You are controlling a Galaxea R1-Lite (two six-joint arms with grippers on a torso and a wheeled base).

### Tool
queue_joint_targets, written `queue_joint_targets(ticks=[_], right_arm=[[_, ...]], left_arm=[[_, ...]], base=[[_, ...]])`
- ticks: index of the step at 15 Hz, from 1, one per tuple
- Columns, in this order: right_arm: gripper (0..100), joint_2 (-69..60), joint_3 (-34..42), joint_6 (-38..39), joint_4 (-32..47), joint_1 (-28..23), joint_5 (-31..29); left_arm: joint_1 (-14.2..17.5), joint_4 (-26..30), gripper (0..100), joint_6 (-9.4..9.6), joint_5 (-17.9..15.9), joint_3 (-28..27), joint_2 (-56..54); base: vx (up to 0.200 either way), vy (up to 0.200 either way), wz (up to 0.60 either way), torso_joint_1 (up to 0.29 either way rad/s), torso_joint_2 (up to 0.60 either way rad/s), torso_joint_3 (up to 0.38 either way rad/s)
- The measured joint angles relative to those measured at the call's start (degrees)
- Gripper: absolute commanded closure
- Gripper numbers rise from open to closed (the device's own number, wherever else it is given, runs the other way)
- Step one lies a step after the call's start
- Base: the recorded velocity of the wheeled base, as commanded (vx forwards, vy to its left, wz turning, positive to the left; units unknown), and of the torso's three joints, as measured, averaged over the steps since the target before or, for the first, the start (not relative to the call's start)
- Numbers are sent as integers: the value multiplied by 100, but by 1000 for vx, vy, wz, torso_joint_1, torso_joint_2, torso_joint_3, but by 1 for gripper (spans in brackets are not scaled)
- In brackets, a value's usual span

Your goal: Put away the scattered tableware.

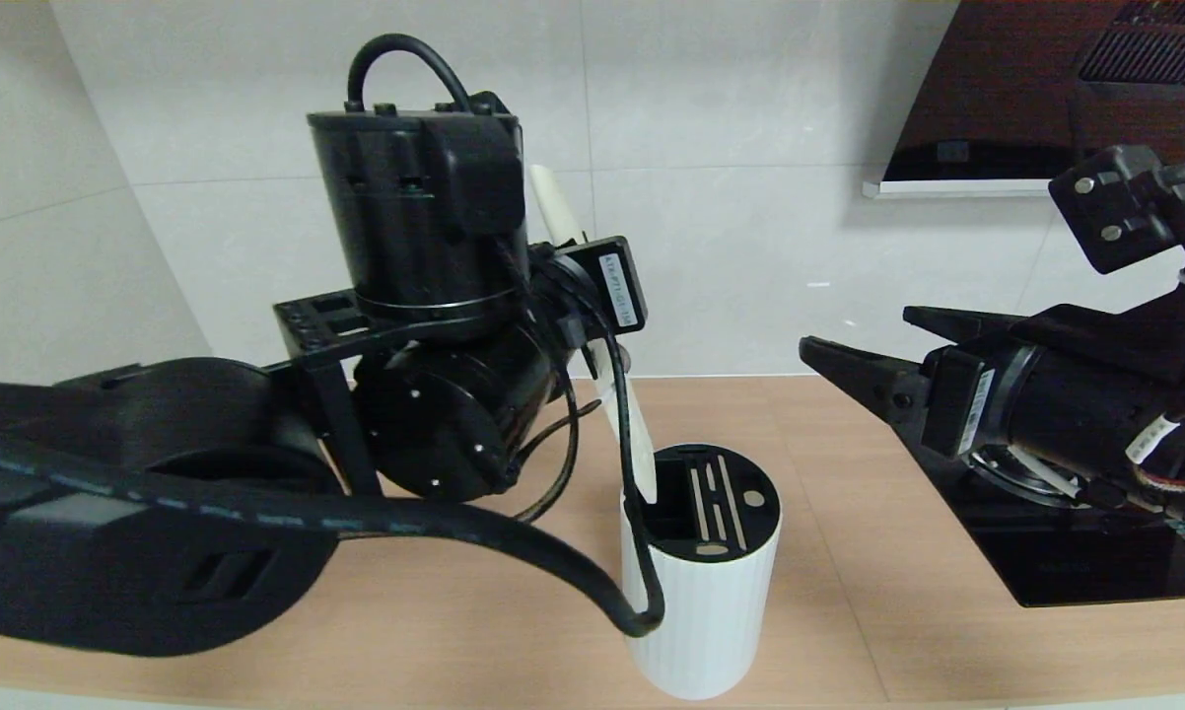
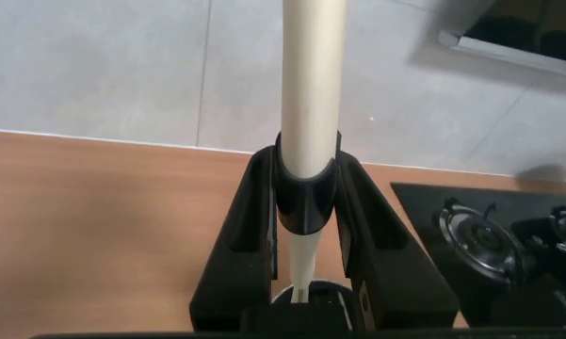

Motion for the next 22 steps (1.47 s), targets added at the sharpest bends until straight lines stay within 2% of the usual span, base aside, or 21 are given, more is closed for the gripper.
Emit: queue_joint_targets(ticks=[3, 7, 11, 15, 22], right_arm=[[0, 22, -6, 0, -9, -72, 0], [0, 62, -6, -2, -17, -80, 0], [0, 99, 5, -2, -20, -80, 2], [0, 160, 16, -2, -37, -80, 0], [0, 232, 27, 0, -37, -80, 2]], left_arm=[[-190, -187, 100, 24, 134, 0, 319], [-236, -194, 100, 24, 151, 0, 560], [-317, -194, 100, 17, 317, -12, 842], [-375, -271, 100, 16, 627, -135, 1169], [-500, -239, 100, 11, 758, -128, 1574]], base=[[0, 0, 0, 0, 0, 0], [0, 0, 0, 0, 0, 0], [0, 0, 0, 0, 0, 0], [0, 0, 0, 0, 0, 0], [0, 0, 0, 0, 0, 0]])
